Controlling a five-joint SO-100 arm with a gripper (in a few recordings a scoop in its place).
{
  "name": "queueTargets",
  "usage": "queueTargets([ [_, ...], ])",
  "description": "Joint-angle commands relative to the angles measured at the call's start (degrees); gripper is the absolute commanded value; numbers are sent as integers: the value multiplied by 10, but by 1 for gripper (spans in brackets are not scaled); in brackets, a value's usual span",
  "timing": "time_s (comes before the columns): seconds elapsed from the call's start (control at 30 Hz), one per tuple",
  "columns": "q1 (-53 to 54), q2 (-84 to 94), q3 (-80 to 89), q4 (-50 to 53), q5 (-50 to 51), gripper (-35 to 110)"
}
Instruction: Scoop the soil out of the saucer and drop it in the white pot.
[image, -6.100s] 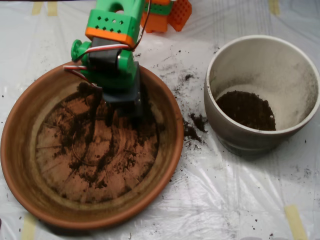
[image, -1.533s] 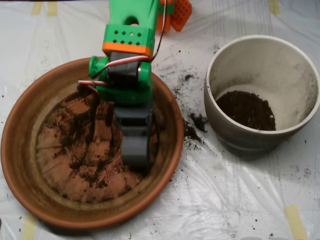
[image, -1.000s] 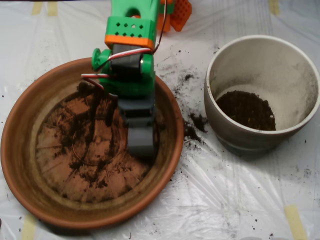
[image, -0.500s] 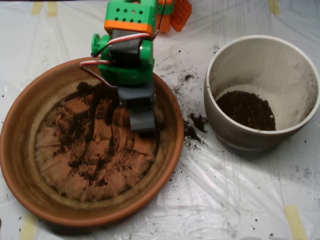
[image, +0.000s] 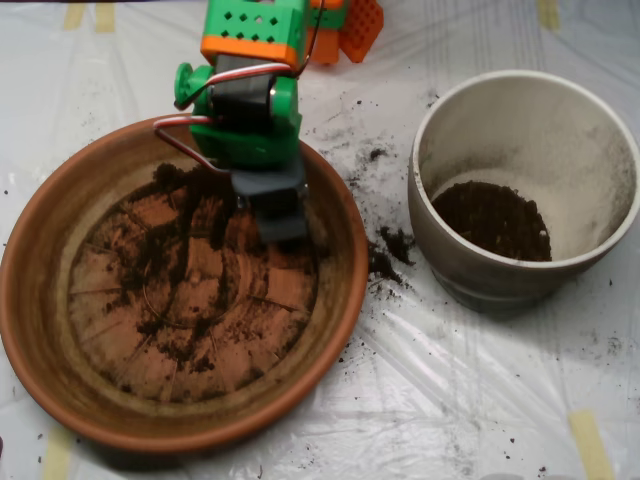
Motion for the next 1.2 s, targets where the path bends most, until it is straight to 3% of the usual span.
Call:
queueTargets([
  [0.0,11,6,83,58,-18,5],
  [0.1,14,11,86,66,-33,0],
  [0.6,9,-59,-42,134,-139,0],
  [0.97,11,-76,-262,237,-118,-1],
  [1.17,10,-74,-310,234,-91,-1],
])
